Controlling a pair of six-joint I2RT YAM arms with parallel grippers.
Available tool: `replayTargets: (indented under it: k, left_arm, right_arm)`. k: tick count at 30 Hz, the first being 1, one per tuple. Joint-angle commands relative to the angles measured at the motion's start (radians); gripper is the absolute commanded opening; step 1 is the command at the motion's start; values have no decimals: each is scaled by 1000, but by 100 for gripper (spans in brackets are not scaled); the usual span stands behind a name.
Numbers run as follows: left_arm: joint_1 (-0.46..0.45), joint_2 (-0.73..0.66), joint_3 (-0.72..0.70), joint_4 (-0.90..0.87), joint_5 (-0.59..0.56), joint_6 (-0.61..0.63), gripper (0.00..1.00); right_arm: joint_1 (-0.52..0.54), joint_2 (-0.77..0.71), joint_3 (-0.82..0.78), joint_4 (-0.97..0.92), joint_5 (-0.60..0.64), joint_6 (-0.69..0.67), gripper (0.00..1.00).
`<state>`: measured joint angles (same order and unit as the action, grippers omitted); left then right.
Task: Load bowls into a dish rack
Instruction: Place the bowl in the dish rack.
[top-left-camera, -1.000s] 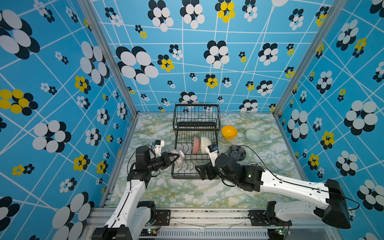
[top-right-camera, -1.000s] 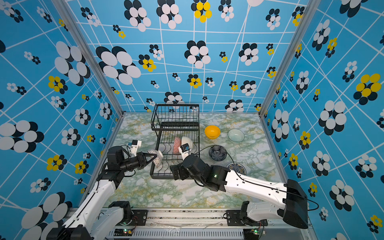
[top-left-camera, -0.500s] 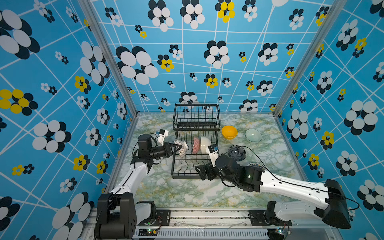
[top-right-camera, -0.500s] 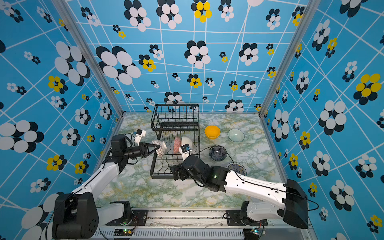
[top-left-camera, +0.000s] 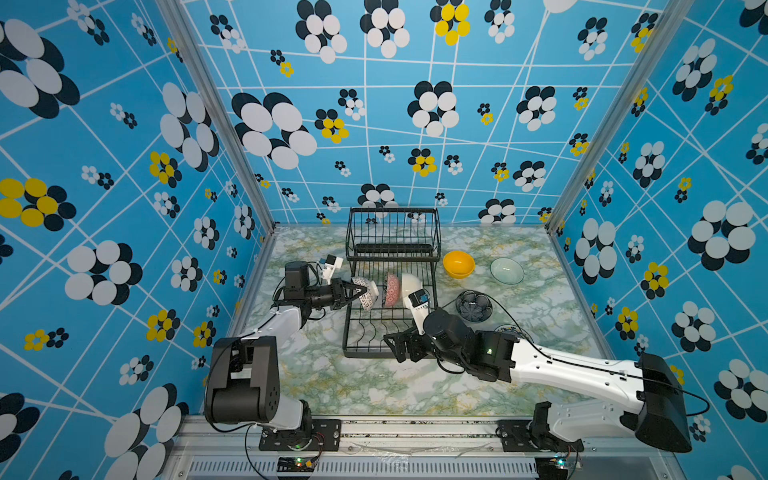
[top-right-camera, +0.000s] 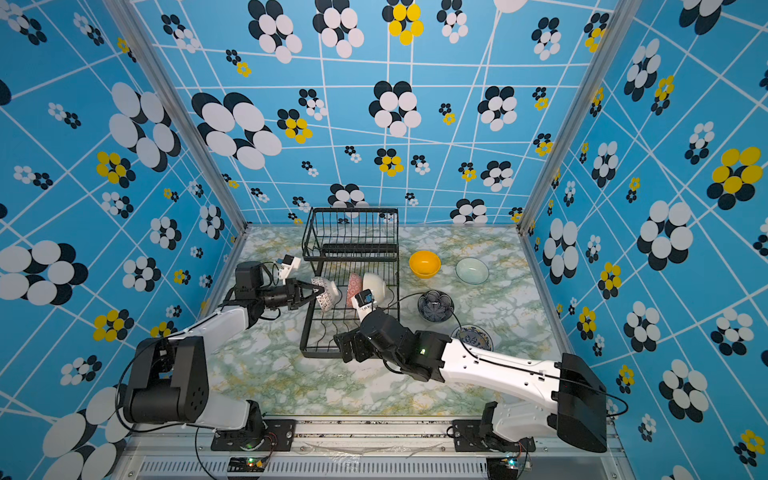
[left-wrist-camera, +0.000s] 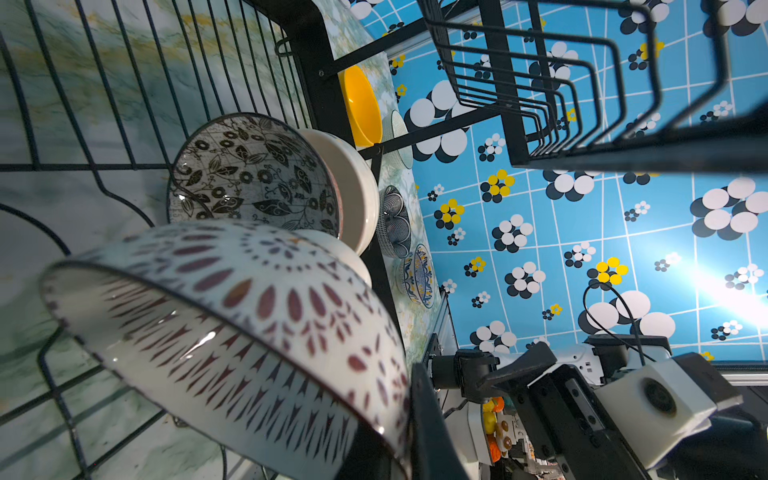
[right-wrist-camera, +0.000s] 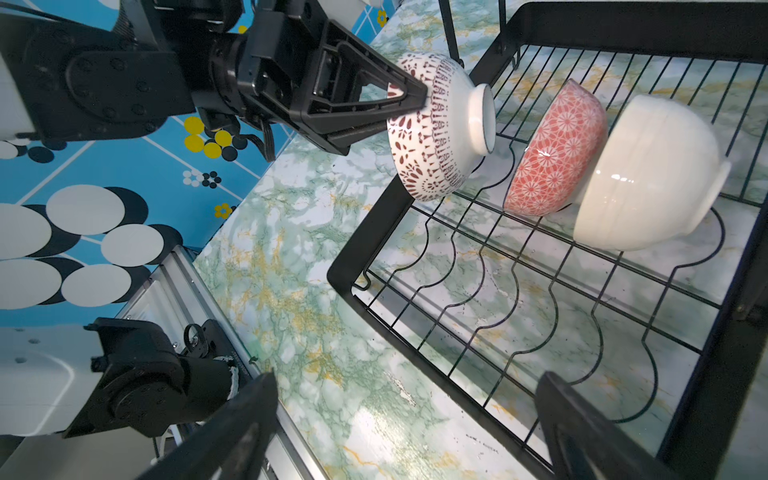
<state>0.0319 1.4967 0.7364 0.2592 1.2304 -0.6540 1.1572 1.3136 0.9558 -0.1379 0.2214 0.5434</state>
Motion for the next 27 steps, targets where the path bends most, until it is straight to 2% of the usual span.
replayTargets:
  k: [1,9,17,21,24,27]
  left_arm:
    - [9,32,31,185,52,-50,0]
    - [9,132,8,470,84,-212,0]
    - [10,220,9,597,118,-261,0]
    - [15,267,3,786,144,-384,0]
    - [24,302,8,775,150,-369,0]
    - [28,338,-2,883,151,-439,0]
  right_arm:
    - [-3,25,40,8,-20,9,100]
    - [-3,54,65,11,-37,12,100]
    - [-2,61,71,7,-38,17,99]
    - [-1,66,81,11,-49,25,99]
    - [1,71,89,12,-54,26,99]
    - [8,78,109,-6,-47,19,99]
